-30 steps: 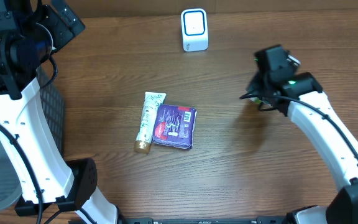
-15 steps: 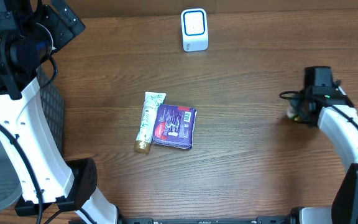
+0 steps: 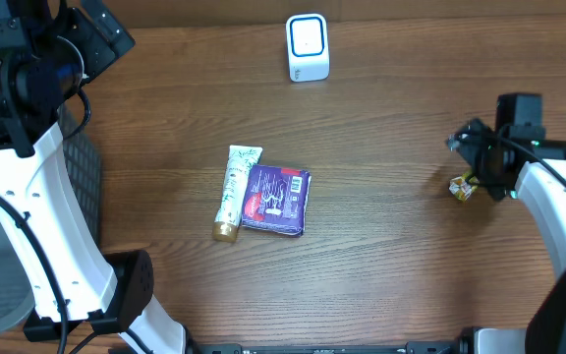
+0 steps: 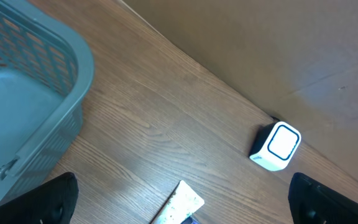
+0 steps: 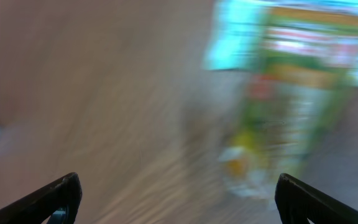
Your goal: Scan the item barcode
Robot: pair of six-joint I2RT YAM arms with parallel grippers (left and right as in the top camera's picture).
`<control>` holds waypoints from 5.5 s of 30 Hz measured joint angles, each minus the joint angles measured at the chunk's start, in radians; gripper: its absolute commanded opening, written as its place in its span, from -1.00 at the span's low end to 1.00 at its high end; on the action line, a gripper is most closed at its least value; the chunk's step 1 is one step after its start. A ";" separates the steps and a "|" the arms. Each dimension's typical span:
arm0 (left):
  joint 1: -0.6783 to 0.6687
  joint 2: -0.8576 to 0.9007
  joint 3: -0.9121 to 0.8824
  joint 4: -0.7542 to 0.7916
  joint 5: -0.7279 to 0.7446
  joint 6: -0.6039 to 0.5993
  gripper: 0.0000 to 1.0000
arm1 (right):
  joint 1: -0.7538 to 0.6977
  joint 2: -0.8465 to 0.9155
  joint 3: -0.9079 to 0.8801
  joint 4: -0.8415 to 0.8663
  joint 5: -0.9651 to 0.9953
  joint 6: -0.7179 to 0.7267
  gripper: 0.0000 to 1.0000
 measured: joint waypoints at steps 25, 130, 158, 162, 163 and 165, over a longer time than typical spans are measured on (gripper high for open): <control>0.000 0.000 0.000 0.000 0.000 0.000 0.99 | 0.621 0.115 0.026 0.183 -0.449 -0.067 0.82; 0.000 0.000 0.000 0.000 0.000 0.000 0.99 | 0.754 0.299 0.145 -0.156 -0.182 0.404 0.30; 0.000 0.000 0.000 0.000 0.000 0.000 0.99 | 0.401 0.300 0.238 -0.189 -0.310 -0.437 0.66; 0.000 0.000 0.000 0.000 0.000 0.000 0.99 | 0.330 0.300 0.261 -0.209 -0.388 -0.497 0.67; 0.000 0.000 0.000 0.000 0.000 0.000 0.99 | 0.313 0.300 0.257 -0.203 -0.402 -0.517 0.71; 0.000 0.000 0.000 0.000 0.000 0.000 0.99 | 0.292 0.300 0.243 -0.177 -0.430 -0.549 0.77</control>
